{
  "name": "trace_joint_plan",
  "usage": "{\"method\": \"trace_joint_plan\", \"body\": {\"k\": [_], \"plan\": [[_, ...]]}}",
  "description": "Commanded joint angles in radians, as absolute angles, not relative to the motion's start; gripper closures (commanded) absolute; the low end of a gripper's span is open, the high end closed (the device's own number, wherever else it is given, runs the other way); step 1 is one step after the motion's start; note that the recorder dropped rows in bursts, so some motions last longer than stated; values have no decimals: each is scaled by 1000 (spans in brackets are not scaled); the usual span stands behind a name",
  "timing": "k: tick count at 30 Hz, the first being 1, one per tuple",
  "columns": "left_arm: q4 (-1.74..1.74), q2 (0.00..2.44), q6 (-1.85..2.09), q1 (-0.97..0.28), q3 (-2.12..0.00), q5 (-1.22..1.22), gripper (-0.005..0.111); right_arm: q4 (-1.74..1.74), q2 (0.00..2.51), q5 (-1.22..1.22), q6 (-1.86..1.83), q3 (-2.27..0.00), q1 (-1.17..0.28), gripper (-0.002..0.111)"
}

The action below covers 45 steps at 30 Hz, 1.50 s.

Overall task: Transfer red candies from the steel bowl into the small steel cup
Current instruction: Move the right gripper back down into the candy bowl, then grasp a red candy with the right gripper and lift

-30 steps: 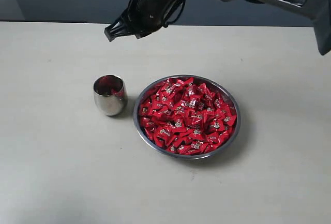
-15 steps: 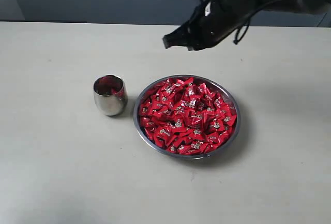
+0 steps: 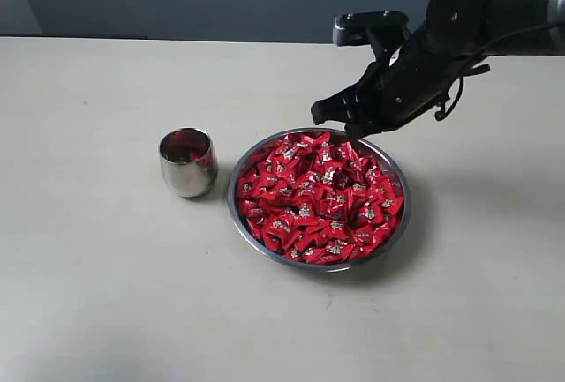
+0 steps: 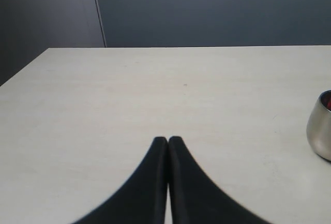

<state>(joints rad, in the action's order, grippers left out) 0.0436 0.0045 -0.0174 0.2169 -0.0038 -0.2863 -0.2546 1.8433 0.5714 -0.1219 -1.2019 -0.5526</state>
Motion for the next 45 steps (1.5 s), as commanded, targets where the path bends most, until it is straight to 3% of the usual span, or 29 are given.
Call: {"method": "trace_joint_plan", "body": {"k": [1, 22, 28, 45], "plan": [[45, 0, -20, 218, 0, -284, 106, -294, 1876, 638, -169, -1222, -548, 108], [45, 0, -20, 218, 0, -284, 106, -157, 2103, 1085, -198, -1607, -548, 107], [45, 0, -20, 218, 0, -284, 106, -194, 2110, 1094, -284, -1638, -549, 82], [45, 0, -20, 218, 0, -284, 106, -212, 2173, 1086, -287, -1642, -549, 84]]}}
